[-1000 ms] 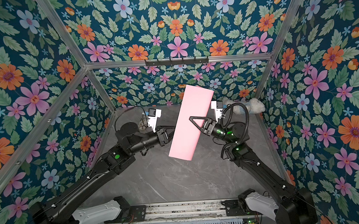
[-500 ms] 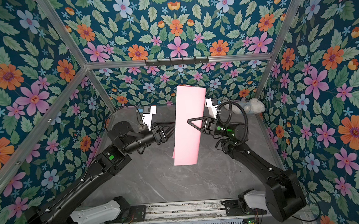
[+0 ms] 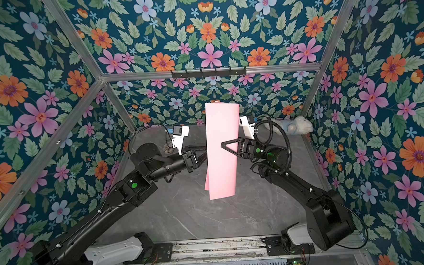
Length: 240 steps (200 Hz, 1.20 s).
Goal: Fold the rectangular paper in half along the long edge
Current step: Fold the paper.
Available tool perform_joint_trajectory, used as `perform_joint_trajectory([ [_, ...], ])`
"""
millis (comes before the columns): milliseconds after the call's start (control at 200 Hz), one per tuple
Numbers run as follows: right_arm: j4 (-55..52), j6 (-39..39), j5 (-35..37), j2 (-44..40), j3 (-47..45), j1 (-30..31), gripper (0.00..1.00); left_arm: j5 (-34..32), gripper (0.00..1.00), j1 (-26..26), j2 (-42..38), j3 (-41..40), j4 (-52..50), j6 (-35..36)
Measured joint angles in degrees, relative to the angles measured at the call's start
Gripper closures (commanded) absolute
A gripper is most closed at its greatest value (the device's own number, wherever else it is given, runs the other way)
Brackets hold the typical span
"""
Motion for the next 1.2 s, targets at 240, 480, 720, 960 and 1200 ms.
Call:
perform_joint_trajectory([
  [240, 0.02, -0.04, 0.04, 0.31, 0.15, 0.00, 0.70, 0.15, 1.00, -0.04, -0.02, -0.28, 0.15, 0.17],
  [480, -4.39, -3.89, 1.66, -2.54, -1.05, -0.11, 0.62, -0.37, 1.00, -0.04, -1.27, -1.92, 0.28, 0.17],
  [720, -13.33, -10.99, 4.50, -6.19, -1.44, -0.17, 0.58, -1.07, 1.00, -0.09, -1.79, -2.78, 1.31, 0.15],
  [960, -18.29, -14.03, 5.16, -6.95, -1.46, -0.17, 0.68, -1.38, 1.00, -0.09, -1.99, -2.82, 1.49, 0.15],
  [1200, -21.68, -16.52, 5.14, -8.15, -1.88, -0.17, 0.70, -1.42, 1.00, -0.11, -2.05, -2.82, 1.49, 0.15],
])
